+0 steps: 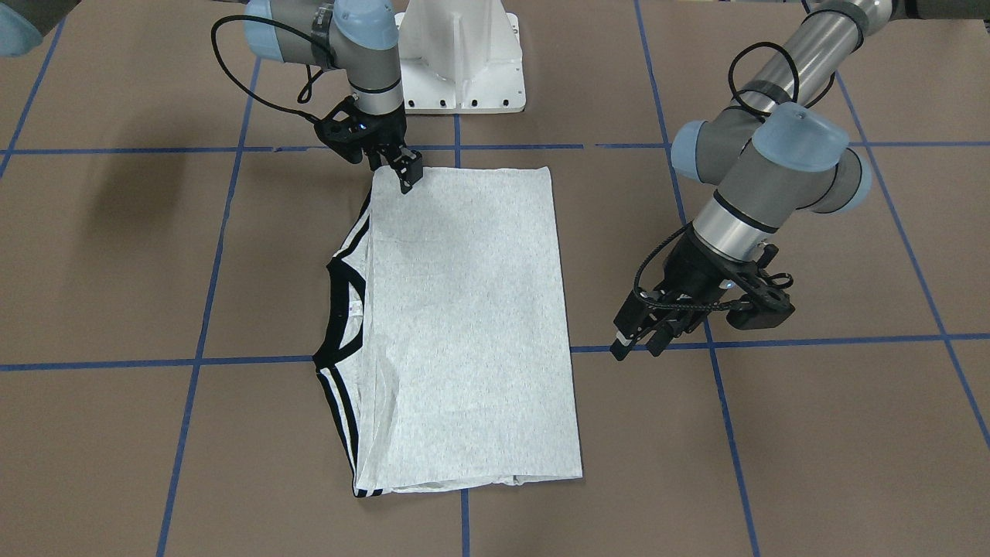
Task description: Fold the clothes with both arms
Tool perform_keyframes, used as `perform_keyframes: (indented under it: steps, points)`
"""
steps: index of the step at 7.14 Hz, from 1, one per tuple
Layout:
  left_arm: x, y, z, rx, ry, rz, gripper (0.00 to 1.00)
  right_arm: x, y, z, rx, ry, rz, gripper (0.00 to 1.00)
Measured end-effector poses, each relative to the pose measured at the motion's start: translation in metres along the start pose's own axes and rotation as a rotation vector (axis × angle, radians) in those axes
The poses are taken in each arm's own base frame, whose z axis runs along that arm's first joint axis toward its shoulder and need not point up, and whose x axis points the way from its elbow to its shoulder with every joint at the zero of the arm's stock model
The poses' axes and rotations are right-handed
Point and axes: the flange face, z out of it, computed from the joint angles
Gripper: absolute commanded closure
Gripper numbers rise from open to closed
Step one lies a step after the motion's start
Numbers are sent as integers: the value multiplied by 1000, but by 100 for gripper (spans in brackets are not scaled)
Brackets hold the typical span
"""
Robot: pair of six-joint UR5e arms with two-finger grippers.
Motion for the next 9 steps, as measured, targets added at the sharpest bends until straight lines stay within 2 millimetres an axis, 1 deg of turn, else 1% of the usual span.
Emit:
perform_keyframes:
  steps: [1,5,6,7,8,9]
  points:
    - [2,0,-1,0,-2,-1,26,0,0,0,-1,0,12,100]
    - [0,0,-3,0,-5,-3,26,0,3,-5,-15,-4,29,100]
    - [-2,2,-6,-1,-3,-10,26,0,2,-13,-22,-14,30,100]
    - [-3,9,-16,-7,7,-41,26,4,-1,-23,-31,-26,30,100]
    - [-4,30,-30,-32,25,-104,26,10,-4,-30,-37,-32,29,100]
    - [-6,67,-46,-76,44,-177,26,14,-7,-33,-39,-33,30,100]
